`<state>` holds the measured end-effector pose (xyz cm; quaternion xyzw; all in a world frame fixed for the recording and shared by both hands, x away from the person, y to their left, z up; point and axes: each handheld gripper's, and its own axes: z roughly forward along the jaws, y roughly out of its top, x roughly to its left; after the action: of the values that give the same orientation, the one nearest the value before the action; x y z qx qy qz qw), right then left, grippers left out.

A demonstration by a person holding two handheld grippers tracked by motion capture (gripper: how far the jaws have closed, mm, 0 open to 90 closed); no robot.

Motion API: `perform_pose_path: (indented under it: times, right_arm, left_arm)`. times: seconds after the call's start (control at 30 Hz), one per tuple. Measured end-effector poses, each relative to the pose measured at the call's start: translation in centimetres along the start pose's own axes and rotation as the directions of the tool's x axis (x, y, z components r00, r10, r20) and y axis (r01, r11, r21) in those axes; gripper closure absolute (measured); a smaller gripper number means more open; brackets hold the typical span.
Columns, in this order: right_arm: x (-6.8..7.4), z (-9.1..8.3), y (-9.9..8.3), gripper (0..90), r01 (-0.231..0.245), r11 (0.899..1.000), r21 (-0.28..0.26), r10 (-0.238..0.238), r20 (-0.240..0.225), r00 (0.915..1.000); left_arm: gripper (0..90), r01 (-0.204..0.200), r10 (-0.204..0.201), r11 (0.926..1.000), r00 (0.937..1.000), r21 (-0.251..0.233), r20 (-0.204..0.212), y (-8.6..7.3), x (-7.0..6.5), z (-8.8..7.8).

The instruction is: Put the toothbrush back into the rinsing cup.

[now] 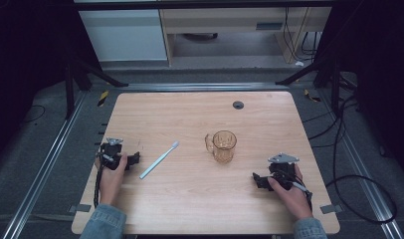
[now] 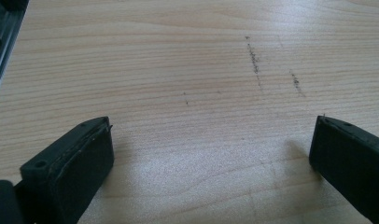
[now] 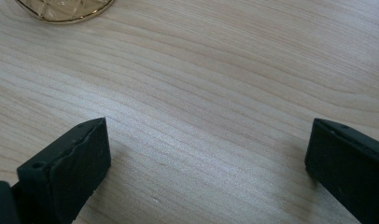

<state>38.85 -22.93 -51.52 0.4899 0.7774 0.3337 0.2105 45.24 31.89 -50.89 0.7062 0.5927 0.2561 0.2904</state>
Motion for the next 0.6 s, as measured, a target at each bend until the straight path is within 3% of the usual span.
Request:
perform_pose_path:
  times: [0.2,0.33,0.43,0.6]
  right_arm:
    - [-0.2,0.3,0.3,0.3,-0.001,1.000,0.000,0.001,0.007,1.0000]
    - [-0.2,0.3,0.3,0.4,0.000,1.000,0.000,0.000,0.008,1.0000]
    - [-0.1,0.3,0.3,0.4,-0.006,1.000,-0.001,0.006,0.011,0.9999]
    - [0.0,0.2,0.2,0.4,-0.014,1.000,0.000,0.014,0.020,0.9997]
  left_arm:
    - [0.0,-0.007,0.007,1.0000,0.9999,0.000,0.008,0.1,0.1,0.1]
    - [0.0,-0.040,0.040,0.9992,0.9984,-0.003,0.039,0.2,0.2,0.2]
    - [4.6,-0.069,0.071,0.9960,0.9969,-0.057,0.034,0.3,0.0,-0.4]
    - [7.6,-0.028,0.042,0.9775,0.9973,-0.209,0.061,1.6,-0.4,-3.8]
